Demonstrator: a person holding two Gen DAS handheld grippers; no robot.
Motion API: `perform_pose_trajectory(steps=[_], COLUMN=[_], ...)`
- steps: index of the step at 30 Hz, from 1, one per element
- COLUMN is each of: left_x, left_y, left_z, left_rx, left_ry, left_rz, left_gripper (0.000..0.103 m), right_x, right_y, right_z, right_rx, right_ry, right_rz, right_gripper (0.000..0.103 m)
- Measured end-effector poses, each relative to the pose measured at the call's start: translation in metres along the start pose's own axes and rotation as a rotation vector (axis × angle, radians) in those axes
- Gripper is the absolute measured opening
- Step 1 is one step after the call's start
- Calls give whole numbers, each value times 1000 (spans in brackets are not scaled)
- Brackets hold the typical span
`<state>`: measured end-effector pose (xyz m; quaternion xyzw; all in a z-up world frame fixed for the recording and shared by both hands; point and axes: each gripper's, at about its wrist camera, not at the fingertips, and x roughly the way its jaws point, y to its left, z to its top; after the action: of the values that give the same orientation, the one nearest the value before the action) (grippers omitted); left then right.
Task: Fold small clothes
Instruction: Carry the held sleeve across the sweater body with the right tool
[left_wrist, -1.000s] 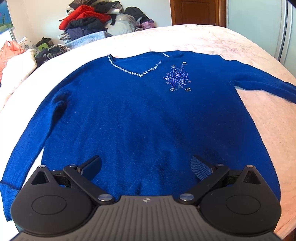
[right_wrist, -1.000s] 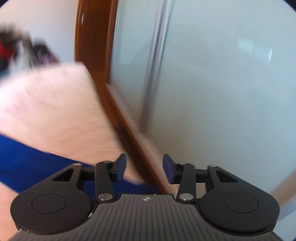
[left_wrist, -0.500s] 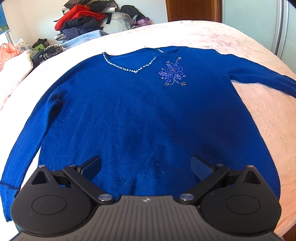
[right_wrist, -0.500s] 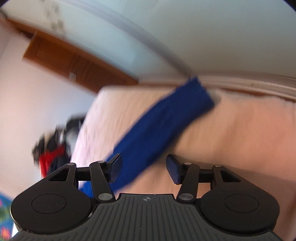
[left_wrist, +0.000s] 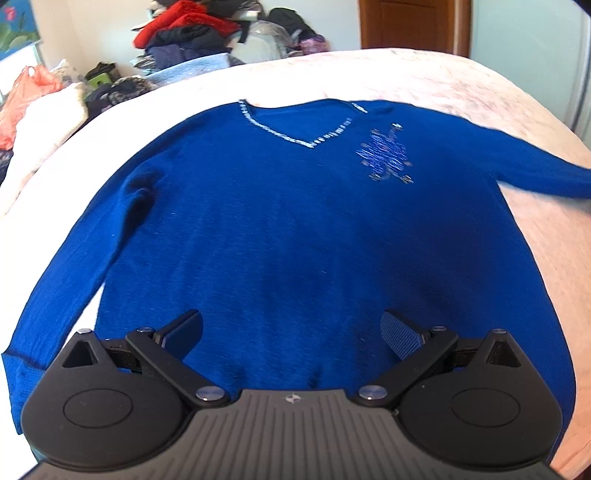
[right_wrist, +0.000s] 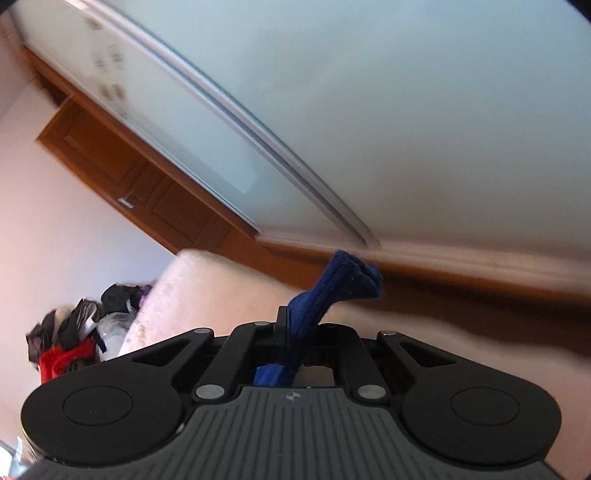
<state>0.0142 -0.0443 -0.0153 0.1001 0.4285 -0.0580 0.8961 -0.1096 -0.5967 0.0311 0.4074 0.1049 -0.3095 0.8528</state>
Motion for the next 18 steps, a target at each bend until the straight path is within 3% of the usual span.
perform_pose_trajectory(steps=[3, 6, 12, 18], left_x=[-1, 2, 8, 14], left_y=[9, 16, 41, 64], left_z=[1, 1, 4, 9], left_rx=[-23, -30, -74, -112], left_ry=[-12, -20, -23, -61], left_rz=[3, 17, 6, 85], left_gripper=[103, 103, 103, 103], right_x=[-10, -8, -1, 4], right_y=[27, 52, 127, 229], right_z=[20, 12, -62, -138], right_rx=[-125, -252, -452, -617], right_ry=[-48, -37, 52, 149], right_rz=[-14, -55, 42, 229], right_gripper=[10, 10, 10, 10])
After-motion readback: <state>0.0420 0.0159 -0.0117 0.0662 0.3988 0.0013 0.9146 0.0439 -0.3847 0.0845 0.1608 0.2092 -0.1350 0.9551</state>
